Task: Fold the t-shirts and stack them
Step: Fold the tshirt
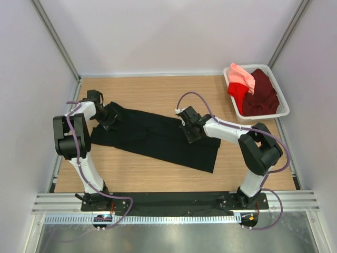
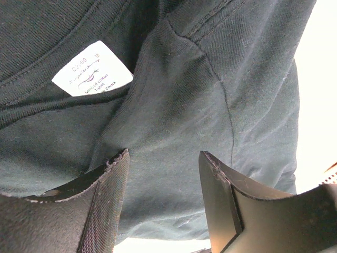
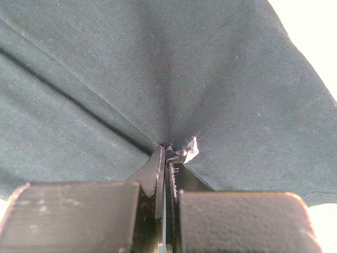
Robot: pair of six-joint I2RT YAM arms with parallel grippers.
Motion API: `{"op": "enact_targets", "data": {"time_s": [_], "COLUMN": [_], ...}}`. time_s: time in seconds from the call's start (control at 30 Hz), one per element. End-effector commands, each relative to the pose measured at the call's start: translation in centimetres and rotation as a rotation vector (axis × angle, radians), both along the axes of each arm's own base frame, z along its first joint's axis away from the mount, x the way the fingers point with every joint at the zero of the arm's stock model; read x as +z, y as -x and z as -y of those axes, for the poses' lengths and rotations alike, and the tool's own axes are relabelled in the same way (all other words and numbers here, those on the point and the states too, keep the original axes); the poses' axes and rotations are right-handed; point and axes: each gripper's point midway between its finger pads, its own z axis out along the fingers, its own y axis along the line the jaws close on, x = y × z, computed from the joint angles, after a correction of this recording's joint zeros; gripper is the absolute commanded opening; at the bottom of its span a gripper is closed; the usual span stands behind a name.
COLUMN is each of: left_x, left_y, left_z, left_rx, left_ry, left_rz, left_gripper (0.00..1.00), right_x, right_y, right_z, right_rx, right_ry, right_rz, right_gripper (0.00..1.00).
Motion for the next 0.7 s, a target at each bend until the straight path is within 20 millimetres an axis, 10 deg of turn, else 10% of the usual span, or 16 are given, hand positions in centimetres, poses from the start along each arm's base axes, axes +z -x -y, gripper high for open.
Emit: {"op": "enact_targets", "data": {"time_s": [0.0,0.27,0.67], "left_x": [-2.0,0.2,-0.7], "left_y": [1.2,1.7,5.8], "left_z": [-3.1,-4.5,-8.2], "left_rx": [0.038,0.054,0.152], "left_ry": [-0.140,-0.224,-0.239], "left_rz": [-0.065,-0.059,-0.144], "left_gripper": [0.59,0.63,0.64], "right_x": [0.4,4.4,4.9], "right_y": [0.9,-0.9,0.3], "right_z": [-0.6,-1.5,7.0], "right_rx": [0.007,-0.090,-0.598], "right_ry": [-0.037,-0.131,-0.046], "right_rz": [-0.025,0.043,0.078], "right_gripper": [0.01,0.24,0.36]}}
